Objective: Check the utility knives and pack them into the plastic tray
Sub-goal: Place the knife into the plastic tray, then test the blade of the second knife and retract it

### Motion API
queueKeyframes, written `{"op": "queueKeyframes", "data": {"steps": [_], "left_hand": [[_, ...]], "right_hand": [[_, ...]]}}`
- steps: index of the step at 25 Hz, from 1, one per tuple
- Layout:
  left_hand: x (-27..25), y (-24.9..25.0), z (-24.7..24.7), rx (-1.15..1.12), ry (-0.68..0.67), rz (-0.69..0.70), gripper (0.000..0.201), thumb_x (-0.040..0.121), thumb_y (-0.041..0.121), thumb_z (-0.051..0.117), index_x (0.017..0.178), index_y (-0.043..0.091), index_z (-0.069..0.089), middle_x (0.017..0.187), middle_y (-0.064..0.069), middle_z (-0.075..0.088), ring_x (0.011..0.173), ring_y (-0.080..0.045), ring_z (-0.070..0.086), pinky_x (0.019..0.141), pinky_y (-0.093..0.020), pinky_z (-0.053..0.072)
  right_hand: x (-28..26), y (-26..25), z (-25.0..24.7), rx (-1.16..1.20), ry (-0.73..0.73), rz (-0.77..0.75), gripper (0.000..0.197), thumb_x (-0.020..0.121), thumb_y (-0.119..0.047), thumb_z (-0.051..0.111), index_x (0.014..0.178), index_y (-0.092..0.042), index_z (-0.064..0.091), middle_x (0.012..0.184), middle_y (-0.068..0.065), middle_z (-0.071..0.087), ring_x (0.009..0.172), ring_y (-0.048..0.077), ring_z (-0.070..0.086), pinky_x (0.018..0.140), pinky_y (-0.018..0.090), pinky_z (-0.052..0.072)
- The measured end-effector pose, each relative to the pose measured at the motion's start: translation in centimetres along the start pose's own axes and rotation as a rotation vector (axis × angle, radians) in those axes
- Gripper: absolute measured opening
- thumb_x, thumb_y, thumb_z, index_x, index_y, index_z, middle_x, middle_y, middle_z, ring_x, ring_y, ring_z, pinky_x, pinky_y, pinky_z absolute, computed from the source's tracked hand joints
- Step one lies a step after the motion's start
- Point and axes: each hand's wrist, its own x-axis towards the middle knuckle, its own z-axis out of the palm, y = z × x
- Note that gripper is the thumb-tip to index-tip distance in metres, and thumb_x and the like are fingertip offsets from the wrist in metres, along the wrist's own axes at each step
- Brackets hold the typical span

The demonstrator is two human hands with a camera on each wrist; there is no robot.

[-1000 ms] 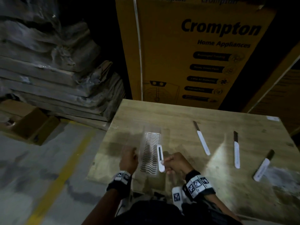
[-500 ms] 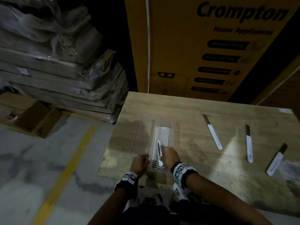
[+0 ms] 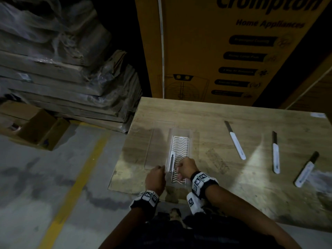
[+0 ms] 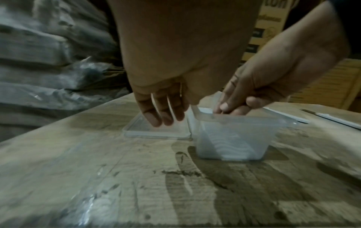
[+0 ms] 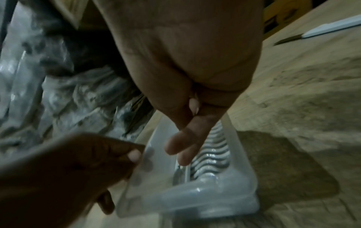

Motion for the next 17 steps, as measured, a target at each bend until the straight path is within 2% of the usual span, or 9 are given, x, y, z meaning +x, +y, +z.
{"op": "queueKeyframes", "data": {"steps": [1,3,6,8,10,12,14,16,17], "left_hand": [[0.0,0.5,0.0,0.074,0.019,-0.001,0.031,0.097,0.012,0.048,0.126,0.014,0.059,0.123,-0.010,0.061,0.113,-0.033,0.061,0.083,-0.041,0.054],[0.1,1.8,0.2,0.143,0.063,0.003,0.038,0.095,0.013,0.049,0.133,0.013,0.052,0.131,-0.009,0.056,0.117,-0.032,0.056,0.085,-0.042,0.051],[0.3,3.9,0.9,0.134,0.131,0.038,0.050,0.093,0.020,0.056,0.141,0.013,0.045,0.136,-0.012,0.053,0.120,-0.034,0.054,0.088,-0.046,0.051],[0.5,5.9,1.6,0.107,0.147,0.094,0.054,0.092,0.016,0.055,0.144,0.013,0.043,0.144,-0.016,0.049,0.127,-0.038,0.052,0.096,-0.050,0.049],[1.0,8.1,2.1,0.061,0.126,0.181,0.054,0.094,0.017,0.050,0.147,0.011,0.044,0.149,-0.019,0.047,0.134,-0.041,0.048,0.106,-0.052,0.046],[1.9,10.7,3.0,0.027,0.156,0.277,0.054,0.095,0.028,0.044,0.144,0.008,0.048,0.142,-0.021,0.054,0.129,-0.042,0.054,0.103,-0.051,0.049],[2.8,13.4,4.2,-0.091,0.183,0.276,0.059,0.094,0.036,0.038,0.144,0.007,0.049,0.139,-0.021,0.057,0.125,-0.041,0.057,0.099,-0.049,0.052],[3.1,16.5,5.6,-0.177,0.172,0.251,0.062,0.094,0.038,0.035,0.146,0.008,0.048,0.143,-0.020,0.055,0.130,-0.039,0.054,0.106,-0.049,0.048],[3.2,18.4,6.0,-0.226,0.148,0.221,0.062,0.093,0.037,0.036,0.148,0.010,0.046,0.146,-0.019,0.052,0.133,-0.037,0.051,0.110,-0.048,0.045]], "right_hand": [[-0.5,0.4,-0.6,0.129,0.030,0.016,0.020,0.089,0.010,0.062,0.076,0.003,0.075,0.070,0.018,0.072,0.059,0.031,0.073,0.056,0.039,0.063],[-1.8,1.6,-2.0,0.362,0.121,0.052,0.026,0.093,0.011,0.058,0.073,0.000,0.070,0.068,0.018,0.068,0.044,0.024,0.066,0.045,0.032,0.057],[-4.0,5.2,-4.8,0.612,0.264,0.086,0.026,0.092,0.010,0.059,0.073,-0.004,0.069,0.067,0.017,0.070,0.045,0.022,0.065,0.042,0.027,0.053],[-5.3,8.4,-6.9,0.669,0.353,0.108,0.021,0.089,0.011,0.062,0.074,-0.001,0.071,0.061,0.016,0.069,0.045,0.026,0.063,0.042,0.025,0.052],[-6.0,11.5,-9.4,0.662,0.419,0.131,0.017,0.089,0.011,0.060,0.082,0.003,0.073,0.060,0.017,0.069,0.049,0.028,0.061,0.042,0.026,0.050],[-5.8,14.4,-12.2,0.636,0.459,0.134,0.017,0.092,0.007,0.057,0.089,0.003,0.073,0.067,0.020,0.070,0.054,0.031,0.063,0.047,0.031,0.052],[-5.0,17.6,-14.7,0.552,0.509,0.105,0.018,0.093,-0.003,0.057,0.091,-0.007,0.074,0.082,0.018,0.074,0.062,0.034,0.070,0.058,0.039,0.058],[-4.0,20.3,-17.1,0.335,0.548,0.048,0.015,0.089,-0.015,0.061,0.095,-0.019,0.074,0.098,0.013,0.077,0.080,0.035,0.075,0.074,0.049,0.062],[-3.6,21.4,-18.3,0.223,0.547,0.034,0.018,0.088,-0.015,0.064,0.102,-0.018,0.074,0.107,0.013,0.076,0.091,0.035,0.074,0.083,0.050,0.060]]}}
